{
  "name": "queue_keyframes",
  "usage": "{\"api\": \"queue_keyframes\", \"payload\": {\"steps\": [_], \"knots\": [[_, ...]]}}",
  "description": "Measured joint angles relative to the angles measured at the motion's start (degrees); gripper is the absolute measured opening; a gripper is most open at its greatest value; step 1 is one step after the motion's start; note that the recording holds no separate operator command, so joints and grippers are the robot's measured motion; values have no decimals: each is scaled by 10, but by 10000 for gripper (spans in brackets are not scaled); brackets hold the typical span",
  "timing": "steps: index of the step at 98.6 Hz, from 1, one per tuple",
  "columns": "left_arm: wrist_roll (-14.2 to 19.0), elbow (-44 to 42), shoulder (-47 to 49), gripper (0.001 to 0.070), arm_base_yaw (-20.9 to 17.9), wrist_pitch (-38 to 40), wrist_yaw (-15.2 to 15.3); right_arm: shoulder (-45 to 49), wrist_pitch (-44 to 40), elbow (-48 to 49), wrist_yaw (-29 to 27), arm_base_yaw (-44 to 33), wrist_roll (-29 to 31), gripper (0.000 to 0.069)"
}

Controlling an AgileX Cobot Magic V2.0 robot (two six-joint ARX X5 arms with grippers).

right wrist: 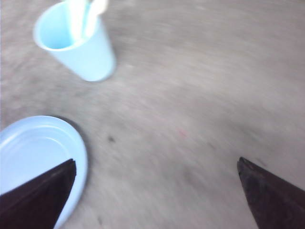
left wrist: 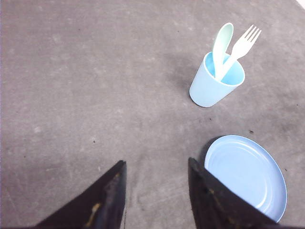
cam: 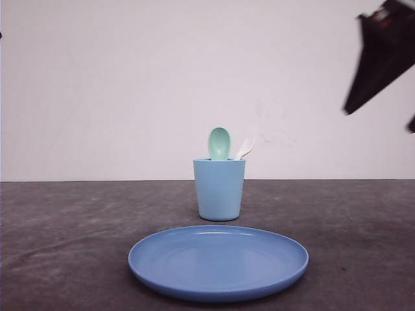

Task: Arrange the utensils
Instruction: 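Move the right gripper down and grasp the blue cup's rim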

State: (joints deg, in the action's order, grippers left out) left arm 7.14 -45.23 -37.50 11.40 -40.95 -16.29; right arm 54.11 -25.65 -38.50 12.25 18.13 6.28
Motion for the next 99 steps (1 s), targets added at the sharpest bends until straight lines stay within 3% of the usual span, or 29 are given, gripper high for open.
{"api": "queue_keyframes", "payload": {"steps": [24,57,99], "knots": [[0,0,0,235,0,0,1,126,143,0,0,62,0,682],[0,0,0,235,0,0,25,301,376,-2,2,102,0,682],[0,0,0,235,0,0,32,473,417,-124,35,107,-8,682]]}}
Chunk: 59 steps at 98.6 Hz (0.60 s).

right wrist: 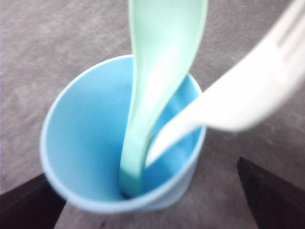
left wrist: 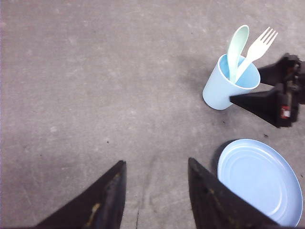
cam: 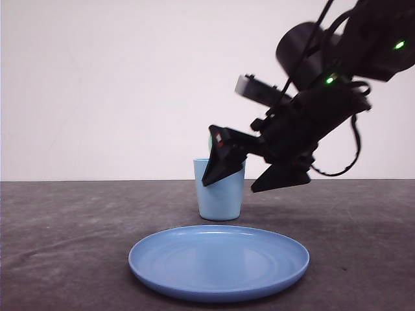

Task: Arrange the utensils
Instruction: 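Move the right gripper down and grasp the blue cup's rim, then lift the cup with the right gripper and carry it over the plate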

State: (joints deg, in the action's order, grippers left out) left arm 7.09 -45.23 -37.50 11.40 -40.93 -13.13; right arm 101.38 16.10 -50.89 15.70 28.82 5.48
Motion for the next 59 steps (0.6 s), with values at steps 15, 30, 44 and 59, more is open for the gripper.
{"api": "queue_keyframes", "payload": {"steps": [15,30,44,59], "knots": [[0,0,0,235,0,0,14,33,-1,-39,11,3,-12,682],[0,0,0,235,0,0,17,49,-4,-74,12,8,-21,681],[0,0,0,235,0,0,27,54,-11,-80,12,10,-23,679],[0,0,0,235,0,0,27,54,-34,-80,12,10,-27,658]]}}
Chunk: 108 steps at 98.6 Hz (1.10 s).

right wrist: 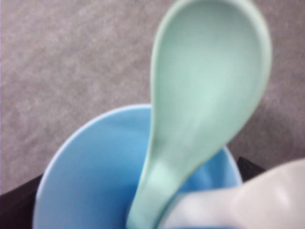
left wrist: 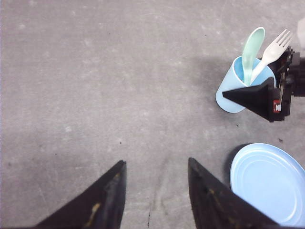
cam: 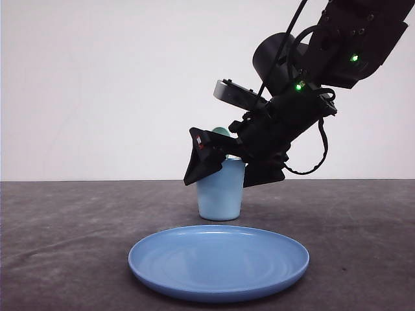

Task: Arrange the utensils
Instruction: 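Lift the cup with the right gripper and carry it over the plate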

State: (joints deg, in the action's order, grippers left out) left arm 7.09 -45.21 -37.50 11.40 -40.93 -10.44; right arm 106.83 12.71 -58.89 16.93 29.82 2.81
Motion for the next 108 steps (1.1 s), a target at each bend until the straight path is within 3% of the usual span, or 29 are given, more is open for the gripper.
{"api": "queue_keyframes", "payload": {"steps": [12,21,42,68,79,108], "knots": [[0,0,0,235,0,0,0,0,-3,0,0,1,0,543],[0,0,0,235,0,0,0,0,-3,0,8,1,0,501],[0,0,0,235,0,0,0,-19,-39,0,9,2,0,492],[-3,0,0,235,0,0,0,-162,-174,0,4,27,0,492],[-3,0,0,235,0,0,8,-227,-232,8,-31,59,-1,492],[-5,0,0,235,0,0,15,-427,-237,98,-147,176,-1,491]]}}
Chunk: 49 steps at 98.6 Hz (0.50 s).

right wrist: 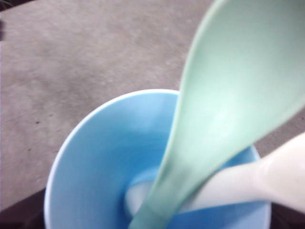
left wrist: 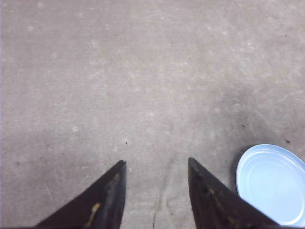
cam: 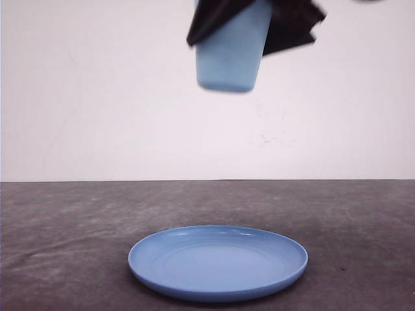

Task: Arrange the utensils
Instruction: 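Lift the cup with the right gripper and carry it over the plate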

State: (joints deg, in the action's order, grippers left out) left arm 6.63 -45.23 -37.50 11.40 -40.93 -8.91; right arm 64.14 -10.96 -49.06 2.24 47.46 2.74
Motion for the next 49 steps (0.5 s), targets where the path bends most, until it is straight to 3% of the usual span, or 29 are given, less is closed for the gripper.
{"api": "queue_keyframes", "payload": {"steps": [24,49], "knots": [[0,0,0,235,0,0,0,-62,0,99,-92,71,0,491],[0,0,0,235,0,0,0,-44,72,181,-98,99,5,491]]}}
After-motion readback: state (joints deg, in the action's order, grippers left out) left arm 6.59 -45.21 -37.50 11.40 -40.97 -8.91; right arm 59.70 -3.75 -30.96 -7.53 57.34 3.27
